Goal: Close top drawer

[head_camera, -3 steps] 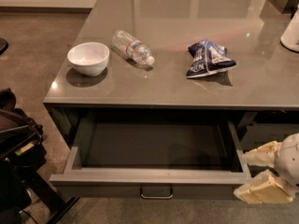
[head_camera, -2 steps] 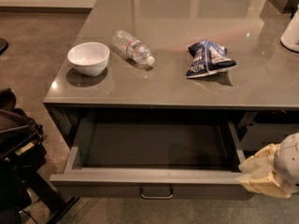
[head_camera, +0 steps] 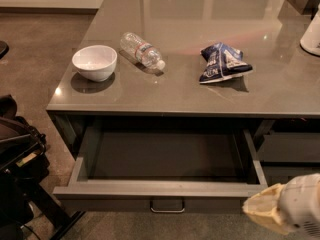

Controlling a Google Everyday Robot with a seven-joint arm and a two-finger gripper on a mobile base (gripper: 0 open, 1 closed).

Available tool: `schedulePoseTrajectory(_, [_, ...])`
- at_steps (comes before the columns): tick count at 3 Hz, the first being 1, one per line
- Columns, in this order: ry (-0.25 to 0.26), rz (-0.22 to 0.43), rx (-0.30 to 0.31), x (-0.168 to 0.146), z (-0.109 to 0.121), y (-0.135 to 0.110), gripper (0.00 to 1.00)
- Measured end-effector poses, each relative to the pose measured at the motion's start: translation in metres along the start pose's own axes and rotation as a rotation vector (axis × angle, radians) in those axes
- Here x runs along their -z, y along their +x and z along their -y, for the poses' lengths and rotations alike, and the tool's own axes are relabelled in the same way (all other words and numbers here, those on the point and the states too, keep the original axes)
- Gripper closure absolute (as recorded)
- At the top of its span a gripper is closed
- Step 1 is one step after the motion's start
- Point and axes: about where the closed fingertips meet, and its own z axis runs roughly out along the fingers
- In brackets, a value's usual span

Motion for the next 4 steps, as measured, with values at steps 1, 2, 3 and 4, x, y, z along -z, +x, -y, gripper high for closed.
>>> schedulePoseTrajectory(1, [-0.014, 0.056, -0.056, -0.054, 0.009, 0.018, 1.0])
schedulePoseTrajectory(2, [-0.032, 0.107, -0.064, -0.103, 0.028, 0.017, 1.0])
schedulePoseTrajectory(3, [-0.037, 0.124, -0.068, -0.118, 0.034, 0.015, 1.0])
schedulePoseTrajectory(4, [-0.01, 0.153, -0.081, -0.137, 0.045, 0.008, 1.0])
